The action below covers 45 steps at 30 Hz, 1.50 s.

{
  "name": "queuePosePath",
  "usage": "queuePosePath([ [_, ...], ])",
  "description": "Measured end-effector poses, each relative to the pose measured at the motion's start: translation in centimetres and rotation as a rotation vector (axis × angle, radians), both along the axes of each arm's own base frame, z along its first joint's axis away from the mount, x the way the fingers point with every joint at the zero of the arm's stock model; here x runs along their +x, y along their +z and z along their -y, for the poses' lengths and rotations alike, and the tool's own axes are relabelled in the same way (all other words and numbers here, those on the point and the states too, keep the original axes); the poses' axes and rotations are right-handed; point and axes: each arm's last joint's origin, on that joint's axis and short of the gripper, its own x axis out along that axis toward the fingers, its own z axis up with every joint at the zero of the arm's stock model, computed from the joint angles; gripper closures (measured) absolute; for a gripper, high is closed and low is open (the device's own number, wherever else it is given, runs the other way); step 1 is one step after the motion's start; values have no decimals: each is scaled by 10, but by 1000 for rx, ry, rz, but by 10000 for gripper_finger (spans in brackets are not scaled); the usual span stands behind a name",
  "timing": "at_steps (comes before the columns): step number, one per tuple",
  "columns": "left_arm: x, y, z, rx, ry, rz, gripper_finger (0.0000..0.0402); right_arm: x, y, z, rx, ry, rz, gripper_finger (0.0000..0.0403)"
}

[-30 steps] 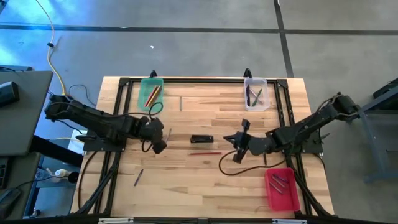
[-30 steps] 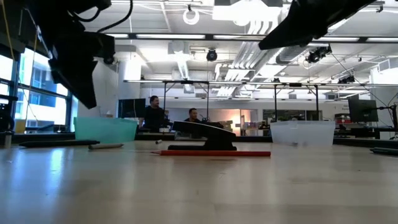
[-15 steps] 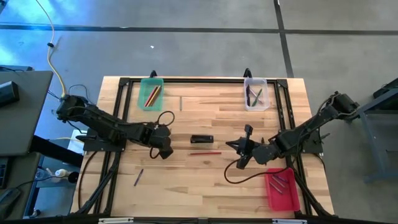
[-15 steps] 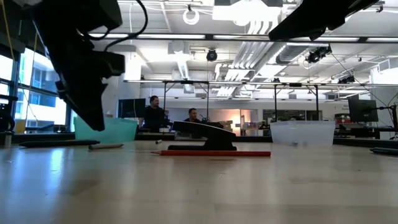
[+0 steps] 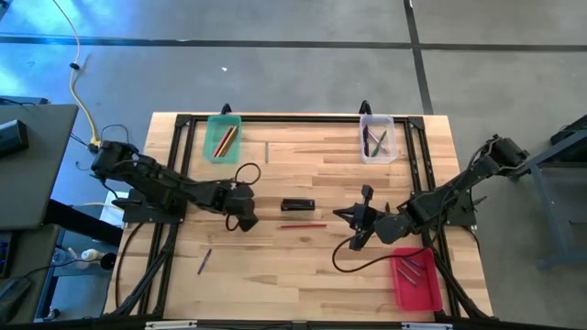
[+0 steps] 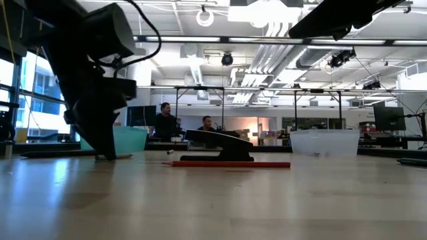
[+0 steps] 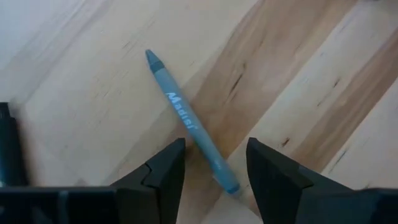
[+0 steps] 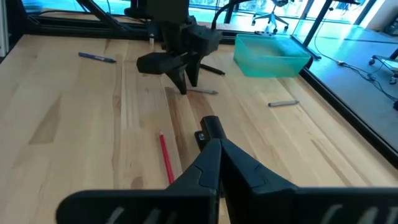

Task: Sort crayons/erasers/pens/pencils in bins
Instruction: Put the gray crayon into the red bin

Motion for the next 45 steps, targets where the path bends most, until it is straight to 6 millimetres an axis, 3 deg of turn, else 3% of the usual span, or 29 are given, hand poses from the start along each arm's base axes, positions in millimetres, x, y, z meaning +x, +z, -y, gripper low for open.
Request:
queuePosePath([
  [8,-10,-8,-2,2,-2,39,277,0,0,0,-4,2,3,403],
  [20,-10,-8,7,29,-113,19,391,0,0,0,6,-3,7,403],
  [27,-7,-1,13,19,-198,90,396,0,-2,1,-29,-27,18,403],
  [37,-2,15,33,22,-317,234,400,-3,-33,25,28,-50,113,403],
  [45,12,31,55,32,-429,476,401,0,-56,32,153,40,266,403],
])
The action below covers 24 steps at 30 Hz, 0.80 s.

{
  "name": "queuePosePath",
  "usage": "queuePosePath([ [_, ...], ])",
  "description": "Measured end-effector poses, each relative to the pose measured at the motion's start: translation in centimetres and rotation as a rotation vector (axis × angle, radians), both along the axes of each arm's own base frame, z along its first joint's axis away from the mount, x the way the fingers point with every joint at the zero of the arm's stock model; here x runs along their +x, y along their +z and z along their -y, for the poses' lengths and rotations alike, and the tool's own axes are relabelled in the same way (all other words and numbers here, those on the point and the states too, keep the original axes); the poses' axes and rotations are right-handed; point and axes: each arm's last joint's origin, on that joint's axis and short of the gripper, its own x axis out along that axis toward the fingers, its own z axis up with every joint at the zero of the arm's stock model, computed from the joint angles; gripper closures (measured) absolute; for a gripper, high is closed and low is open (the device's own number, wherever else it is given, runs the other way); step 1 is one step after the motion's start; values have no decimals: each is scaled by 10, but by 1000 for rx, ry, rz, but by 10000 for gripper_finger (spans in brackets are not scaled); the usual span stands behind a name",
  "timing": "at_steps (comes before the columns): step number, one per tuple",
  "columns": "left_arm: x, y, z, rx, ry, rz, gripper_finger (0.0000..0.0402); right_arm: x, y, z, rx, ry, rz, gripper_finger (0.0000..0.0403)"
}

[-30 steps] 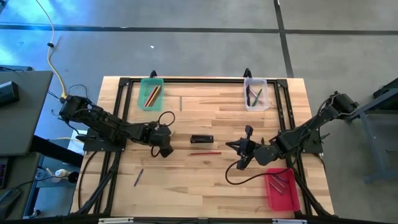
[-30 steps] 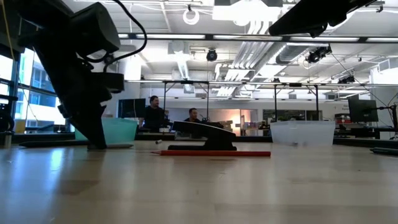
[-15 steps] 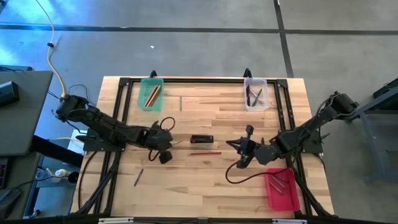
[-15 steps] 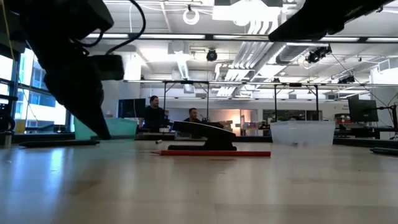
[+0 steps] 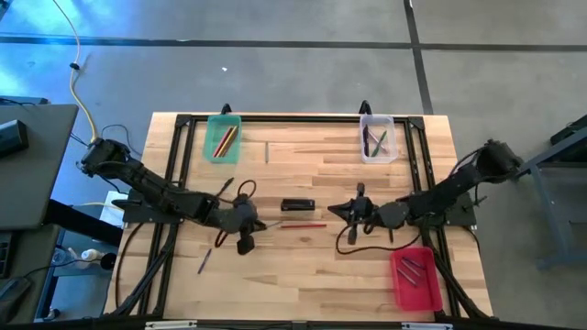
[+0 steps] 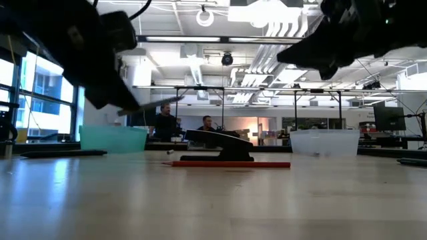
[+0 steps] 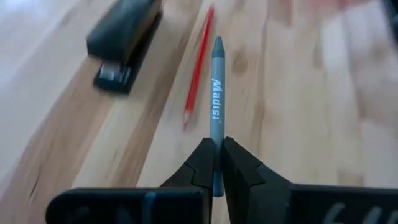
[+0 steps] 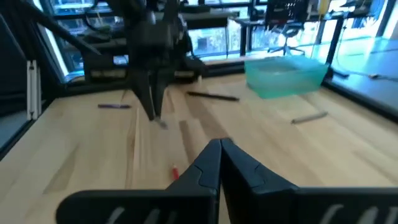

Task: Sort crayons/erasers/pens/pencils in bins
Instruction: Put the gray crayon into the red bin

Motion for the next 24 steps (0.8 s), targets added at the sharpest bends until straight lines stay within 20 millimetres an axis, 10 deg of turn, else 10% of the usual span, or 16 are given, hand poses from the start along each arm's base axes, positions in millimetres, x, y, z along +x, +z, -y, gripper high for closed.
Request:
queuePosePath([
  [11,14,21,10,34,-70,259,401,57,-35,-26,47,31,5,354],
  [24,17,29,13,39,-106,349,401,103,-4,-42,77,97,107,230],
])
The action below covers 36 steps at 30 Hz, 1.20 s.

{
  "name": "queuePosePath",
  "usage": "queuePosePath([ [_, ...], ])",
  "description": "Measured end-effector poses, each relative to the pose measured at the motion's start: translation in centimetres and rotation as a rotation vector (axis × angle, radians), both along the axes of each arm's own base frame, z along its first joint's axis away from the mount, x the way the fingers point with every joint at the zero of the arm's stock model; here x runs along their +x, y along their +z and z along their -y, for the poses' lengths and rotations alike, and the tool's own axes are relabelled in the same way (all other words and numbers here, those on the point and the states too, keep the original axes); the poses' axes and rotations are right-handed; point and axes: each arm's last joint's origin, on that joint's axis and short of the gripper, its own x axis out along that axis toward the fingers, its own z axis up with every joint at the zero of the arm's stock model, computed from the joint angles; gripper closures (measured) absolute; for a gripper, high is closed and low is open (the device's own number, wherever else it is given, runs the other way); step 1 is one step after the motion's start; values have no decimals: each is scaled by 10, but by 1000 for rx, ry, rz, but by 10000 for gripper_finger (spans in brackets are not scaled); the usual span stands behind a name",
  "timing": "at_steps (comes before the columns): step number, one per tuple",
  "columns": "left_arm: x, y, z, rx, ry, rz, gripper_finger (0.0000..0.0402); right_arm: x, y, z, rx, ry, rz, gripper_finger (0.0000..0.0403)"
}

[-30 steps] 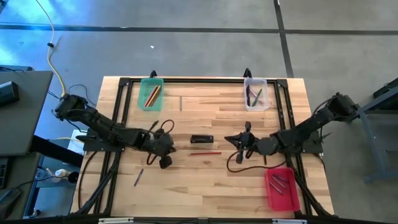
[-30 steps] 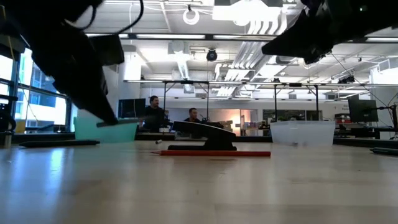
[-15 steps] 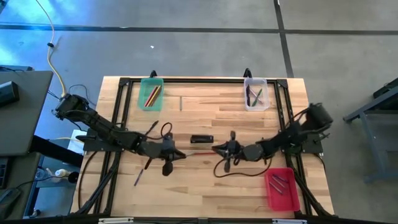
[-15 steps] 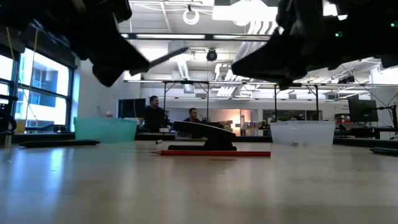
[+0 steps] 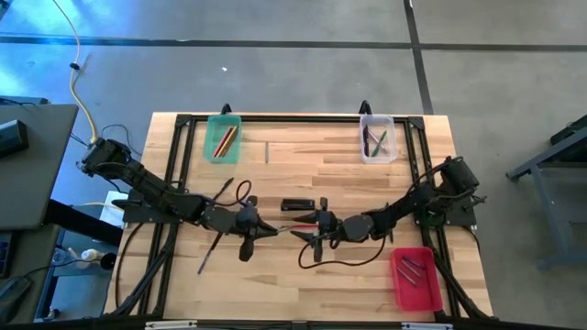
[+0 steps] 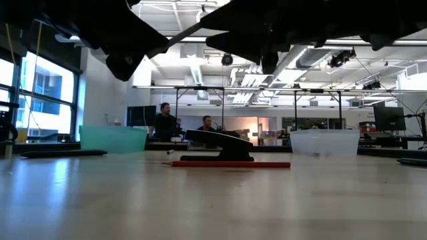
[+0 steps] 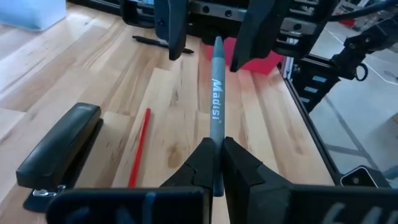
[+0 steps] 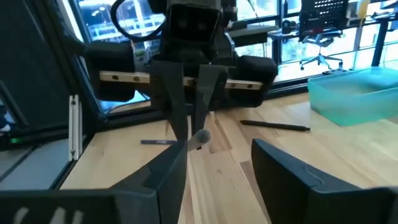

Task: Sort crayons/erasers/pens/pencils in bins
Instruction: Put the gray crayon into the red bin

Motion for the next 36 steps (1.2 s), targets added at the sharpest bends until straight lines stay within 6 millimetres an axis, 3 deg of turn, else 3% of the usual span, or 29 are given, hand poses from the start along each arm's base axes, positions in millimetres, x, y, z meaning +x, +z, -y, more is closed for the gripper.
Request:
queuePosePath([
  [11,0,0,0,9,-4,4,401,9,9,-1,-16,49,14,270],
  [21,0,1,0,9,-5,5,401,10,9,0,-4,67,11,389],
  [29,0,1,0,17,-3,5,392,10,9,0,-10,68,11,382],
  [36,-5,12,-1,81,-49,31,331,9,13,1,-20,69,19,394],
])
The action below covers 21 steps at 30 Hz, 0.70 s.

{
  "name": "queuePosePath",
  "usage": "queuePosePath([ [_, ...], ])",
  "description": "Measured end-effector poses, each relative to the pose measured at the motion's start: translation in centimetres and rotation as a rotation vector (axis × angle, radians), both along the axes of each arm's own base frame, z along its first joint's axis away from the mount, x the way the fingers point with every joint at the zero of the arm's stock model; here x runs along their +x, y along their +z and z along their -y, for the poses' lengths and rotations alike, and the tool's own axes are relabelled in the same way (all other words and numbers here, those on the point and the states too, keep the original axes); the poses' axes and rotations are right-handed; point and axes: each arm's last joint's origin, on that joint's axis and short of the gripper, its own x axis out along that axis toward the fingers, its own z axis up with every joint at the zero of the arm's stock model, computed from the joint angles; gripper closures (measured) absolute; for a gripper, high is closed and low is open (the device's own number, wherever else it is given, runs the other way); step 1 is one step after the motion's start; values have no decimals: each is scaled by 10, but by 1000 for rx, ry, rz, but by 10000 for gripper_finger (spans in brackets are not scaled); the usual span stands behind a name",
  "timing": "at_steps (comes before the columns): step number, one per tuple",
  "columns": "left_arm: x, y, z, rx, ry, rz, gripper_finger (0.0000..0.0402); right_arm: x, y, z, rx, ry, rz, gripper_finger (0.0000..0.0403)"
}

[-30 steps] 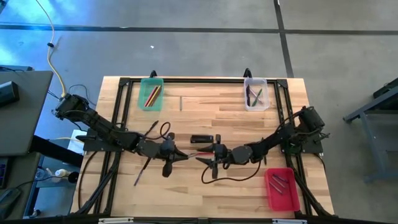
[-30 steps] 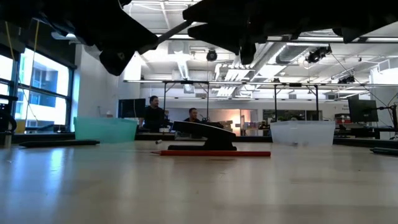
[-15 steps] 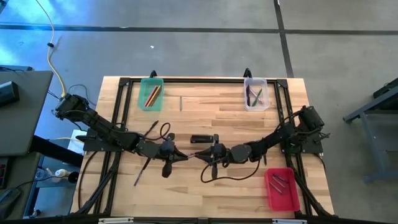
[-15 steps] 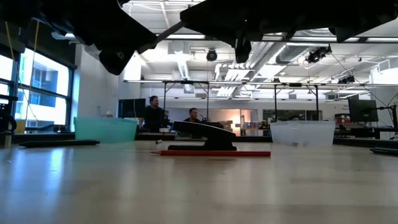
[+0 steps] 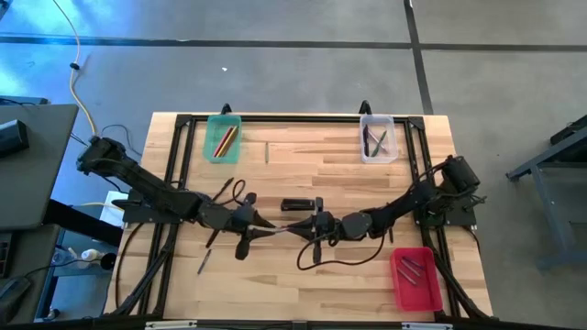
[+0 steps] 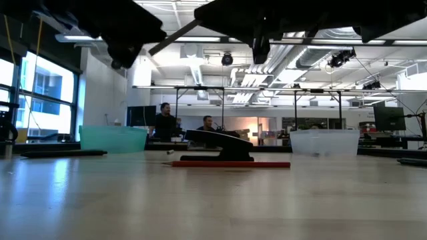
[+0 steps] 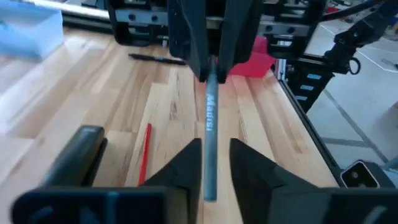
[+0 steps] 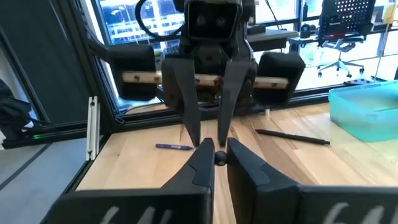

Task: Sort crayons/erasers/pens/pencils in bins
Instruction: Put the gray crayon into the red bin

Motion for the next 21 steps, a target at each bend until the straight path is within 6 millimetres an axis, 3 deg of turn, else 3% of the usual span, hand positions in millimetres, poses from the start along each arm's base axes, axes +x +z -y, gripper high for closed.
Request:
queuePosePath([
  [6,-20,21,-7,46,2,-8,271,-9,23,2,-2,4,-5,390],
  [10,-32,26,-11,86,7,-51,250,-31,48,2,6,25,-96,390],
  [21,-28,15,-5,138,-9,-103,288,-118,106,-5,301,-168,-821,389],
])
